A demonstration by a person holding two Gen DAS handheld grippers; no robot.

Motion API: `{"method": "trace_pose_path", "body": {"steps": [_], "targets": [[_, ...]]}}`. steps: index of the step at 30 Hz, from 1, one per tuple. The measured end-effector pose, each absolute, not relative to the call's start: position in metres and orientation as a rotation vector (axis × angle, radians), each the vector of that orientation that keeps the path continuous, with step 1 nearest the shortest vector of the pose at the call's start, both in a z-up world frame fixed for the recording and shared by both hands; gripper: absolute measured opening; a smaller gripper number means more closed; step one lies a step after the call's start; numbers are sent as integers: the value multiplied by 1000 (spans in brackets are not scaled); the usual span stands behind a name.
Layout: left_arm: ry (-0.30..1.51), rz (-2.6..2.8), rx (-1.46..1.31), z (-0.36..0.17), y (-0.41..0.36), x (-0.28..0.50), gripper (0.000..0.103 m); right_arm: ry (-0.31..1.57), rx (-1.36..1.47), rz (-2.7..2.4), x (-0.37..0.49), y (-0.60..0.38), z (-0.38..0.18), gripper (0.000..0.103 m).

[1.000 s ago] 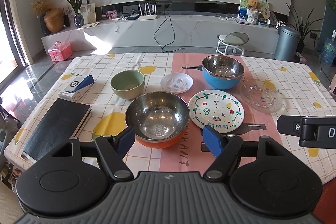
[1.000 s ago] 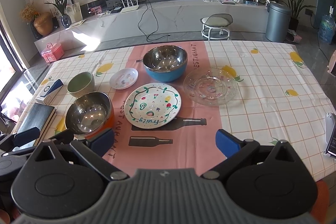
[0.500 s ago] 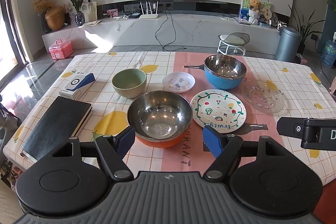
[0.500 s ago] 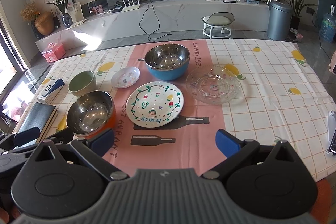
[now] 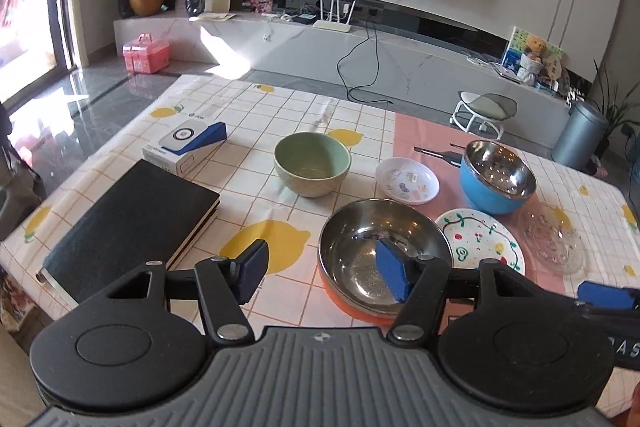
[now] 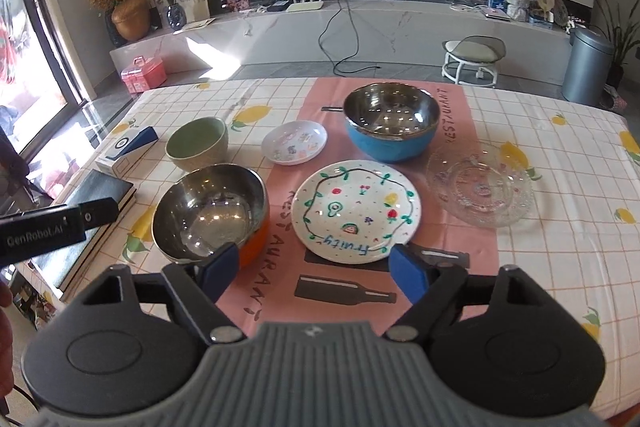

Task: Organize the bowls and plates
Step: 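Move the left gripper to the orange steel bowl and grasp its rim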

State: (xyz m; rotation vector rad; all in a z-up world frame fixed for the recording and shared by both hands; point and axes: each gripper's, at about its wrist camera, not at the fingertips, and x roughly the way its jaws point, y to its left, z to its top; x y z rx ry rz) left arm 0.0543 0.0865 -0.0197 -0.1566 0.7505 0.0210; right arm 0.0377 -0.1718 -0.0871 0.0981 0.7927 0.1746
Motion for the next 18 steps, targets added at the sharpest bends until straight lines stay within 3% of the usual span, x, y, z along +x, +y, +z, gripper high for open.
{"method": "trace_pose_path", "body": {"steps": [5, 15, 18], "targets": [[839, 12, -283, -45, 108, 85, 57, 847, 114, 209, 76, -147, -104, 57], [947, 20, -335, -87, 114, 118, 54, 960, 175, 176, 126, -129, -140, 48], [968, 13, -333, -94, 112, 121, 44, 975, 199, 182, 132, -130, -146, 46]]}}
